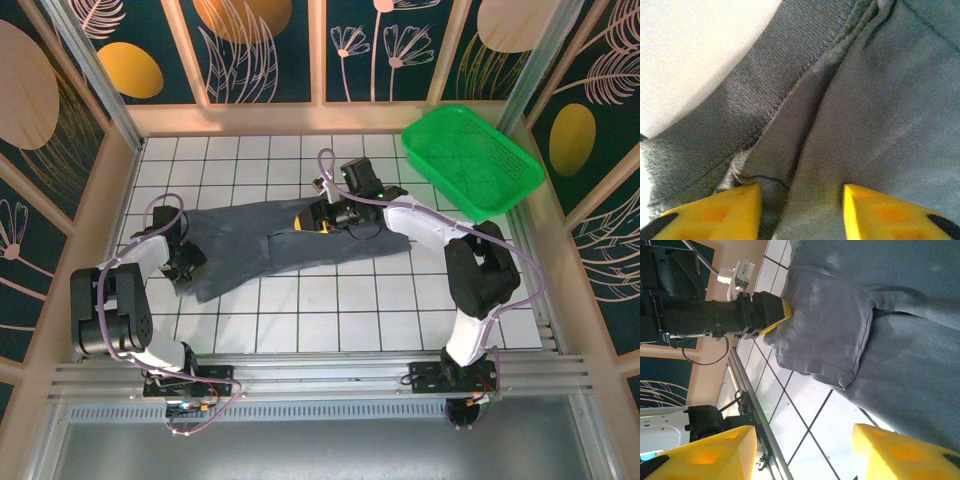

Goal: Fold and stack the t-shirts

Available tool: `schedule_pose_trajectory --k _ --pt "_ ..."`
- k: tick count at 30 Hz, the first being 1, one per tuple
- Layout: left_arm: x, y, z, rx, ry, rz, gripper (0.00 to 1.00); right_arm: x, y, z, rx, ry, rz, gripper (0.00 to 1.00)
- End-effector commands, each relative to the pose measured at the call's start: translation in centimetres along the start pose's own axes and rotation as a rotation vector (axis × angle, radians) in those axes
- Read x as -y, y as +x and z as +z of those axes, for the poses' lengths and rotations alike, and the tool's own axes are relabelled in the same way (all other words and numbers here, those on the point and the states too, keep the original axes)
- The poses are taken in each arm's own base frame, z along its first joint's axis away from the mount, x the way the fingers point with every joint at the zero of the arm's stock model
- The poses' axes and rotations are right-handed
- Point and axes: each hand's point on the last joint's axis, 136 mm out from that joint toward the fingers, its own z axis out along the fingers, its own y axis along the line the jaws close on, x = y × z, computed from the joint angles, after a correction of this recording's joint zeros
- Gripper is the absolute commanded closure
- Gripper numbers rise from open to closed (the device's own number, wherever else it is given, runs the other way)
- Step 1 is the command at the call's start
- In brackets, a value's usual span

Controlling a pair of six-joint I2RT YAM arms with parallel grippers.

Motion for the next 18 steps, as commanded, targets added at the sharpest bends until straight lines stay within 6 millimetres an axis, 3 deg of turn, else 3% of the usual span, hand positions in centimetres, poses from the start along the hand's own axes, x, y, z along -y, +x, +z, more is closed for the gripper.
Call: schedule_pose_trajectory --k 1,6,18 --pt "0.8 0.1 -0.2 0.001 0.054 0.002 0.61 -0.9 -0.8 -0.1 0.003 -0.029 -0.031 0.46" --pt "1.4 -0.7 -1.4 0.024 0.071 0.000 0.71 -0.7 -0.9 0.0 0.005 -0.024 -0.025 0.46" --pt "1.4 0.0 -2.2 -0.005 0.077 0.002 0.71 -0.5 -1.0 0.0 0.008 -0.015 -0.017 0.47"
